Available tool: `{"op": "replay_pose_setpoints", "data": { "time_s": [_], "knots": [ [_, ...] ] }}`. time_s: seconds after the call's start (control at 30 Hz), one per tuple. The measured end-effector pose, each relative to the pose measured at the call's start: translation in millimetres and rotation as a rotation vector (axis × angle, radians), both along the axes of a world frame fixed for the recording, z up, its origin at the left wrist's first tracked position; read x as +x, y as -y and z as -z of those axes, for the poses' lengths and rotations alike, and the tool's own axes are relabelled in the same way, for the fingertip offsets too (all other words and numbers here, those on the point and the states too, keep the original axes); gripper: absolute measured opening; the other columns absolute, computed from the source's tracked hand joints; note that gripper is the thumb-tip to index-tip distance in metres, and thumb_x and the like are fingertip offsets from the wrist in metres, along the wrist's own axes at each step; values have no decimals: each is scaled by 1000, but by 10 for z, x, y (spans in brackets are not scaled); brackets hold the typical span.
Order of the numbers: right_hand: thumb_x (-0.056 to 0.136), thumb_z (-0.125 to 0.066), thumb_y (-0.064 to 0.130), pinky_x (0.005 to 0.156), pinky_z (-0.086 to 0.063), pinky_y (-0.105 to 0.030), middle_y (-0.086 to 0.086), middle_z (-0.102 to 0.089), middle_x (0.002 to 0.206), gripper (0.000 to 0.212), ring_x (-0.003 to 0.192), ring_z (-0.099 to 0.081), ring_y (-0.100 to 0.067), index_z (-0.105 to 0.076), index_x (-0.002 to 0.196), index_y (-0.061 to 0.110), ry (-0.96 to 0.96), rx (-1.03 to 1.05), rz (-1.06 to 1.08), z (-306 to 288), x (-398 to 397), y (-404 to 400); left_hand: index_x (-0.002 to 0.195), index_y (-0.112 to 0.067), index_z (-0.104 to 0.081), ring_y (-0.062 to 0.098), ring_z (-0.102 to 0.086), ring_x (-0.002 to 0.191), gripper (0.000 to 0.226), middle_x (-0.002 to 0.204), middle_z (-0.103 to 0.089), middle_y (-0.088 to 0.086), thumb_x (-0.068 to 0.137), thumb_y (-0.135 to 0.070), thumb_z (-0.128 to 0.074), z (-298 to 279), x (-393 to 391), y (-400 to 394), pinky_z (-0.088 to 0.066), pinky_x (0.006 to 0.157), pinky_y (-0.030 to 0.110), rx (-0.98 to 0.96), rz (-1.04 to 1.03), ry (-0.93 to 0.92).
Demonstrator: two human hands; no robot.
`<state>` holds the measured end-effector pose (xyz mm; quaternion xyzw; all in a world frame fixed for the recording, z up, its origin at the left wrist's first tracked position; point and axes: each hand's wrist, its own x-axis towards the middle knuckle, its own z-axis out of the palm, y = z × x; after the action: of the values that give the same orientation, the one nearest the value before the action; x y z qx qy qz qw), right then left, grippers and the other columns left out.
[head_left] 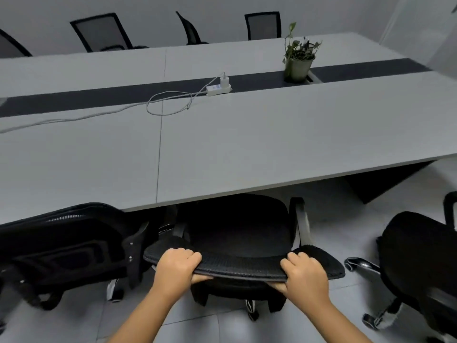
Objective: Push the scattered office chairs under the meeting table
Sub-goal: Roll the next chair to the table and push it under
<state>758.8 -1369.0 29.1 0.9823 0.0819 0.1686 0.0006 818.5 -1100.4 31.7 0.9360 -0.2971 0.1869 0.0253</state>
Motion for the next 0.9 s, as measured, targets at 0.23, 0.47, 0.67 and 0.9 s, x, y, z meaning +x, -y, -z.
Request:
{"op": "replay_pose_setpoints", "data": {
  "time_s": [0.23,0.47,0.67,0.9],
  "knots": [
    [81,-22,71,54,-21,-26,4,-47,46,71,43,-44,-14,-53,47,16,184,46,-102,16,592,242,46,-17,-48,14,-41,36,53,41,-43,-3,67,-65,-40,85,458,167,-19,53,28,-10,-41,24],
    [80,-26,72,40,-40,-22,0,-59,58,72,47,-53,-17,-65,63,13,161,70,-218,-17,1277,654,46,-19,-50,13,-42,37,49,41,-44,-6,68,-61,-39,-18,783,587,-29,38,21,-26,-149,-23],
    [78,-30,73,37,-33,-22,0,-52,48,72,41,-47,-18,-60,53,13,186,81,-244,-59,1785,937,45,-18,-49,13,-41,37,62,41,-44,-4,81,-64,-31,19,1120,857,-22,44,22,-83,-206,42],
    [80,-31,71,45,-22,-22,-1,-47,44,71,39,-43,-18,-52,44,13,257,82,-266,14,1922,1016,45,-16,-51,15,-42,36,48,41,-45,-3,66,-59,-45,41,1218,953,-19,53,27,-53,-222,24]
  ]
}}
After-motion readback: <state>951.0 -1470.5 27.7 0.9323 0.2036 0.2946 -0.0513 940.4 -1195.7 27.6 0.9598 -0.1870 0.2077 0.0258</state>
